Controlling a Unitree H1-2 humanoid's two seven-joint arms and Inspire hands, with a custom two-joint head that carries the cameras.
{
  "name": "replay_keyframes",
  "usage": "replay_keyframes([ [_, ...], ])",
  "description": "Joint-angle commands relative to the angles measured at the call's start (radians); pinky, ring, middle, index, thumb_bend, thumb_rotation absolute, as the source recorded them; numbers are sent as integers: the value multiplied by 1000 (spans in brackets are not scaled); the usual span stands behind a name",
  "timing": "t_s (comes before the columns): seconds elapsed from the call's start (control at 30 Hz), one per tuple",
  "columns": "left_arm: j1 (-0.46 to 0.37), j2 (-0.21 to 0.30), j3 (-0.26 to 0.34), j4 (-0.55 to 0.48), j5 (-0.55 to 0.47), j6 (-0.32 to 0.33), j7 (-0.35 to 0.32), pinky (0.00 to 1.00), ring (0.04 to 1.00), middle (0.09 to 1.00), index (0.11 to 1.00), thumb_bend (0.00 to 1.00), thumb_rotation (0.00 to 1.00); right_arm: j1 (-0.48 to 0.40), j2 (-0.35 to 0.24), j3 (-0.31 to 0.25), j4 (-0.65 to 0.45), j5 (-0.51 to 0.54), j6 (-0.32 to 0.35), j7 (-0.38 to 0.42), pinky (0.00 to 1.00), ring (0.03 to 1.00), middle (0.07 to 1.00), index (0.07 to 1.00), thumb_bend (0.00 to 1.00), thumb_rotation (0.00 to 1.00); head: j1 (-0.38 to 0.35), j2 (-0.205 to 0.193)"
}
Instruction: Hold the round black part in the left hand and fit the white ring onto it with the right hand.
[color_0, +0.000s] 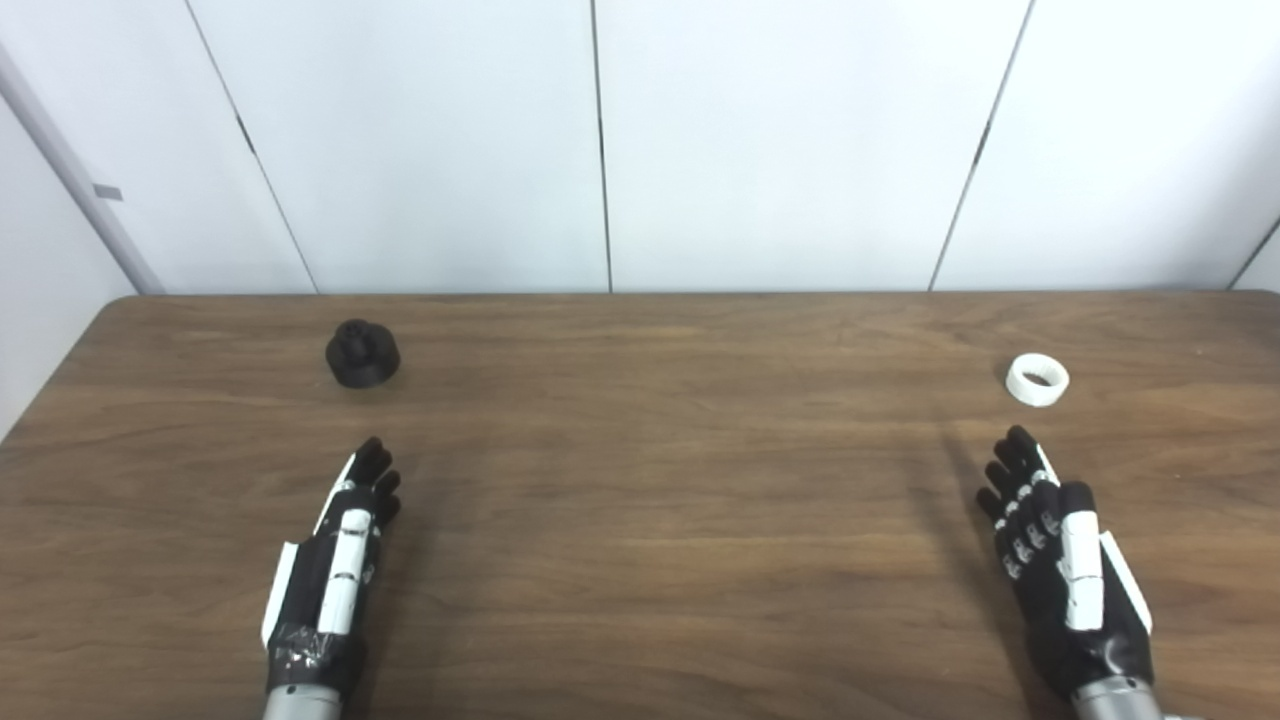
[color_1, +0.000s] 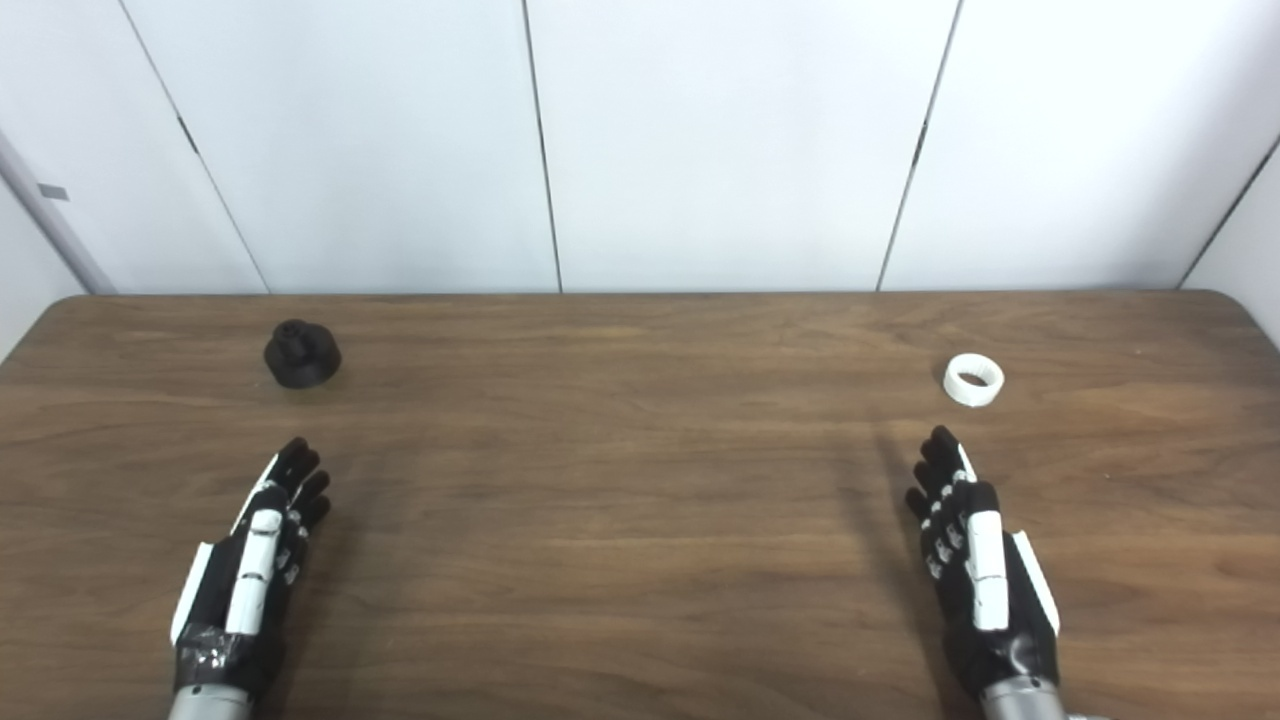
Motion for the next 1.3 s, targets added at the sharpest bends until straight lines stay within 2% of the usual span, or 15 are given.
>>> replay_keyframes([
  [0.0, 11, 10, 4, -24, -8, 13, -1, 983, 958, 964, 964, 396, 826, 16, 2, 1, -5, -10, 25, -8, 1000, 1000, 997, 977, 642, 1000, 1, 0],
  [0.57, 13, 12, 6, -7, -8, 2, -5, 983, 958, 962, 962, 392, 811, 17, 5, 7, 12, -9, 9, -3, 1000, 1000, 998, 977, 662, 1000, 3, -32],
  [0.77, 16, 3, -5, 9, 12, -28, -2, 967, 956, 959, 958, 397, 824, 20, 1, 3, 25, 1, -1, 4, 1000, 1000, 997, 980, 630, 1000, 78, -77],
  [1.03, 24, -23, -26, 30, 30, -58, 10, 962, 946, 949, 948, 413, 783, 21, -20, -1, 64, 1, -40, 25, 1000, 1000, 998, 989, 612, 1000, 184, -140],
  [1.2, 29, -35, -45, 41, 53, -74, 19, 960, 950, 953, 952, 402, 798, 26, -27, -6, 52, 9, -17, 22, 1000, 1000, 1000, 993, 600, 1000, 259, -178],
  [1.27, 29, -43, -51, 49, 61, -80, 23, 972, 952, 953, 955, 433, 788, 26, -29, -9, 45, 12, -6, 19, 1000, 1000, 1000, 989, 605, 1000, 283, -187],
])
